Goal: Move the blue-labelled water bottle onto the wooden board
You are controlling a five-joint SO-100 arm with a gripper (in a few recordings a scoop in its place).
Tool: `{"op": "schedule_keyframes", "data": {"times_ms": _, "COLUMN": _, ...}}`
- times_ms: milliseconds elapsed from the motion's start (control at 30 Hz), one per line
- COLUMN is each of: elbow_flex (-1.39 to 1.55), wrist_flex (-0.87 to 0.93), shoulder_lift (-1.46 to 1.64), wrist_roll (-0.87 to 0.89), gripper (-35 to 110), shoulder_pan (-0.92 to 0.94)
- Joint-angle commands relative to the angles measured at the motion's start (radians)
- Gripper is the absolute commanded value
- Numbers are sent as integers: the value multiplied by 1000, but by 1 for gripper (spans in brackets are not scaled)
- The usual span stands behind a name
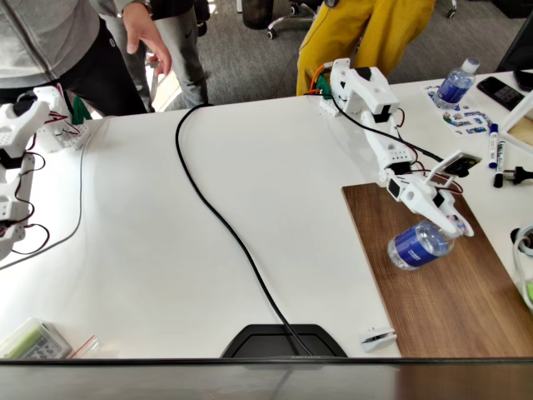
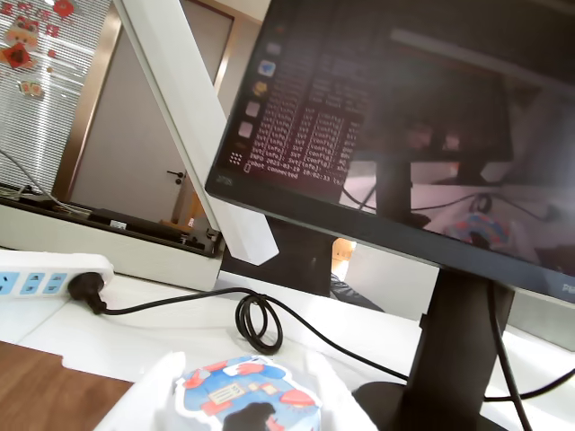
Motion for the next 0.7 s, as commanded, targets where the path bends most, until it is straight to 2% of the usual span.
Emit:
{"op": "schedule_keyframes", "data": {"times_ms": 0, "elbow_flex": -49, "wrist_flex": -38, "shoulder_lift": 35, "wrist_roll": 3, "gripper": 0, "shoulder_pan": 40}}
{"op": "schedule_keyframes", "data": {"times_ms": 267, "elbow_flex": -49, "wrist_flex": -35, "shoulder_lift": 29, "wrist_roll": 17, "gripper": 0, "shoulder_pan": 67}}
{"op": "schedule_keyframes", "data": {"times_ms": 667, "elbow_flex": -64, "wrist_flex": -146, "shoulder_lift": 0, "wrist_roll": 92, "gripper": 0, "shoulder_pan": 34}}
